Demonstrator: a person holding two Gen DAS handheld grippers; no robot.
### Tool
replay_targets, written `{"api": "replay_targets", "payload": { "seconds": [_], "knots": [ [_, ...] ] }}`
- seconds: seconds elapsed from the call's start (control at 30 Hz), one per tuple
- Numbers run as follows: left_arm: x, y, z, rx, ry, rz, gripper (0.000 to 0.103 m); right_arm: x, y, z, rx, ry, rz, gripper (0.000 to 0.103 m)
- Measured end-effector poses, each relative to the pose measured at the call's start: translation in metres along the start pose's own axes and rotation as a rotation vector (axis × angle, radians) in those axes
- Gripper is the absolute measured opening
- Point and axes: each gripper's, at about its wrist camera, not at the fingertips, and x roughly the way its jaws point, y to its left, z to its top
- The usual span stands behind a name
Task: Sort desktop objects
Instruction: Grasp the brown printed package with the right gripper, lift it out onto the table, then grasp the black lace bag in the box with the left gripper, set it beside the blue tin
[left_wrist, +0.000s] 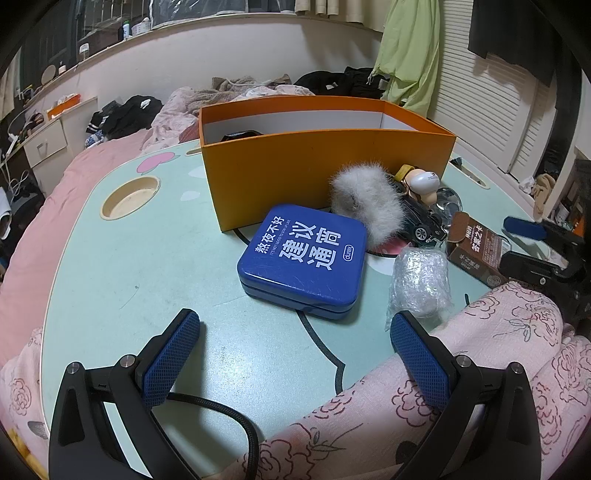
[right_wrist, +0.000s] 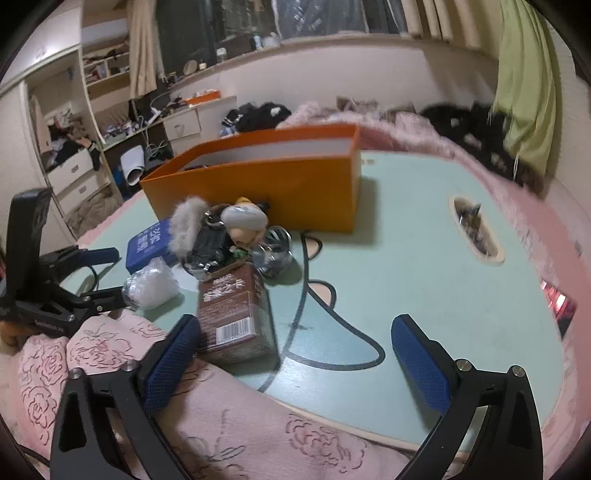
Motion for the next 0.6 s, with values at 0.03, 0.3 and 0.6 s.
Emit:
{"api": "replay_targets", "payload": {
  "seconds": [0.03, 0.3, 0.6],
  "knots": [
    [0.0, 0.0, 0.0, 0.0, 0.0, -0.001, 0.103, -0.008, 0.005, 0.0, -0.026, -0.042, -0.003, 0.101],
    [0.001, 0.001, 0.0, 0.001, 0.001, -0.001, 0.103, 0.022, -0.001, 0.0, -0.002, 0.106, -0.025, 0.102],
    [-0.001, 0.001, 0.001, -0.003, 0.015, 0.011, 0.103, 0.028, 0.001, -0.002, -0.017, 0.118, -0.034, 0.103]
  ]
}}
